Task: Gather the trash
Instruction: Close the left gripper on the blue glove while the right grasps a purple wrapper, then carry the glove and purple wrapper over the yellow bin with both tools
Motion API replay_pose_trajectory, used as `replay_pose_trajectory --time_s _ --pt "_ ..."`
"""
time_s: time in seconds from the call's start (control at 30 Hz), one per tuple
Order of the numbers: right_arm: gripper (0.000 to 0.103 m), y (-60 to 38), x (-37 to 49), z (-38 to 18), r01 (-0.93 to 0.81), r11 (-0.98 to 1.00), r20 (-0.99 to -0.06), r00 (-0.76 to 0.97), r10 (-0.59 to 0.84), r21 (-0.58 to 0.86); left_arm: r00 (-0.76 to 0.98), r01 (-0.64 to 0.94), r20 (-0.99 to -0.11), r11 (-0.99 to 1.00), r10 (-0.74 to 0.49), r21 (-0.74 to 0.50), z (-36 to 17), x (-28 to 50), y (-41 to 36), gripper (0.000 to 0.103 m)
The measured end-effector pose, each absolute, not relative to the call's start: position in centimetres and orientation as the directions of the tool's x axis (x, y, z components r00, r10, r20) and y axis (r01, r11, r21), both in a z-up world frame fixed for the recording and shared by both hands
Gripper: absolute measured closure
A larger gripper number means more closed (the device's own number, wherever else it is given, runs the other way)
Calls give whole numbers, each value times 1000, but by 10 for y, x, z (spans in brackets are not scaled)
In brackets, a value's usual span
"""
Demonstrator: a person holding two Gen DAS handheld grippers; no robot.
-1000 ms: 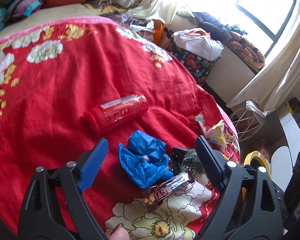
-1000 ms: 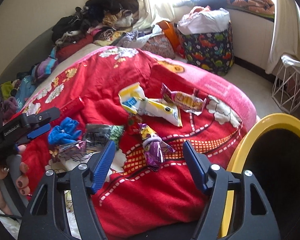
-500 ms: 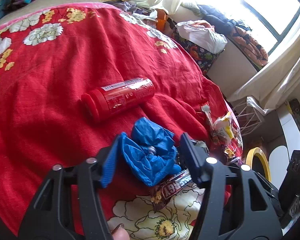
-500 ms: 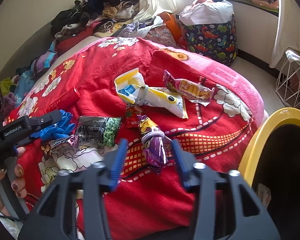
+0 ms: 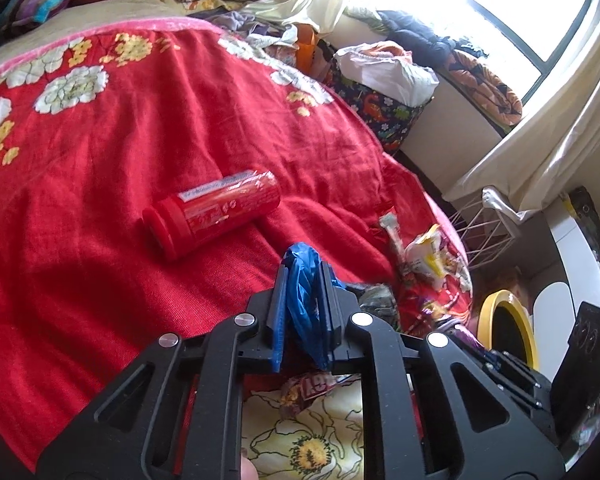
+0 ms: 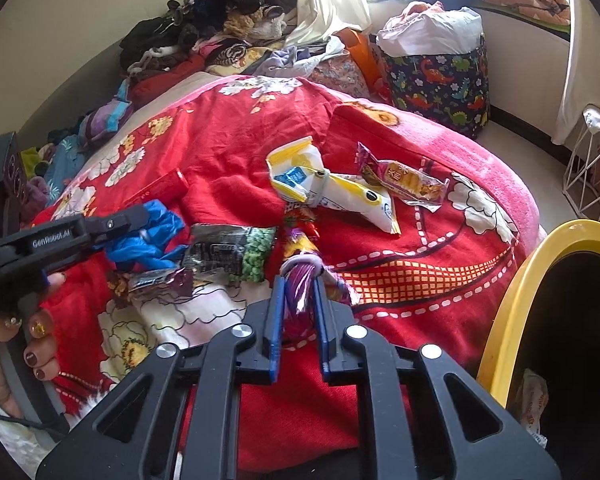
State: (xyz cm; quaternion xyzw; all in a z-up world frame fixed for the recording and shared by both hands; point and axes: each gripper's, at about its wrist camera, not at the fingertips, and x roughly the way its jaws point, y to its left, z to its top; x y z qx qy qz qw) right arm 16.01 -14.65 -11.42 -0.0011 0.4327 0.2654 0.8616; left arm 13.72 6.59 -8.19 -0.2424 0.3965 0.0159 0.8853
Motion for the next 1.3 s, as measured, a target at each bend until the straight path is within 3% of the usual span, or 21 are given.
replay_pose_trajectory --time_s 1.3 --pt "90 -157 122 -62 -496 837 -656 557 510 230 783 -89 -588 900 -202 -427 -16 124 34 94"
